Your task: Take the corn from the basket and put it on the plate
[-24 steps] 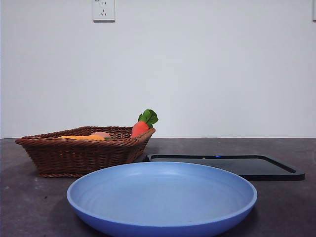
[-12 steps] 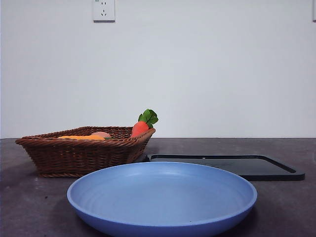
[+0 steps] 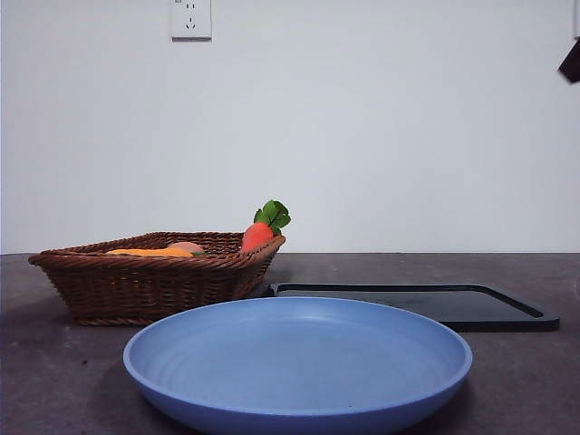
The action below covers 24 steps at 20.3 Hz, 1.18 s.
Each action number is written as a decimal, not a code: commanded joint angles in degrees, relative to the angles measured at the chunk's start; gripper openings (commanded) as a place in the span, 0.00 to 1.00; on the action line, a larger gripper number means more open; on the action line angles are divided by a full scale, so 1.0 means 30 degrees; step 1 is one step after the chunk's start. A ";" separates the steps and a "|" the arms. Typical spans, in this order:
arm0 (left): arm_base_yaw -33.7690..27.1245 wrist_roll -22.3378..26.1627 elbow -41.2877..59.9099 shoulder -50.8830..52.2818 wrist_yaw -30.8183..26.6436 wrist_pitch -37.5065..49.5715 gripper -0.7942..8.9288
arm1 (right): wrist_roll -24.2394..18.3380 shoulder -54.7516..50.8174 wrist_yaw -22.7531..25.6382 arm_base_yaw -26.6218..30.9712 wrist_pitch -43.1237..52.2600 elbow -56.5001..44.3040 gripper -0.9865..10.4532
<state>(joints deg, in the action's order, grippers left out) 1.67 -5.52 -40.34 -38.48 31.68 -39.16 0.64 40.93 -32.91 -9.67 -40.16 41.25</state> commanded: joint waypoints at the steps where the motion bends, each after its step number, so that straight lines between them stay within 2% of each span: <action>1: 0.0379 0.0750 -0.0459 -0.0605 0.0095 -0.0022 0.09 | -0.1064 0.0933 -0.0022 -0.0670 -0.0066 0.0415 0.09; 5: 0.0539 0.0750 -0.0459 -0.1027 0.0095 -0.0044 0.12 | -0.0991 0.2047 -0.0036 -0.0984 -0.0044 0.0415 0.09; 6: 0.0539 0.0750 -0.0459 -0.1027 0.0095 -0.0015 0.18 | -0.0911 0.2200 -0.0029 -0.0984 -0.0044 0.0415 0.12; 9: 0.0539 0.0750 -0.0459 -0.1027 0.0095 0.0051 0.44 | -0.0248 0.2455 0.0131 -0.0984 0.0109 0.0415 0.33; 16: 0.0539 0.0743 -0.0459 -0.1027 0.0095 0.0058 0.45 | 0.0561 0.4575 -0.0087 -0.1129 0.0401 0.0474 0.34; 24: 0.0546 0.0663 -0.0459 -0.1027 0.0095 0.0044 0.45 | 0.0794 1.0899 -0.0029 -0.2790 0.1931 0.1639 0.33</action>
<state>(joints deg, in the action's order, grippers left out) 3.18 -3.95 -40.77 -41.23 31.70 -39.62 2.44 72.77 -32.93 -17.76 -34.83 45.21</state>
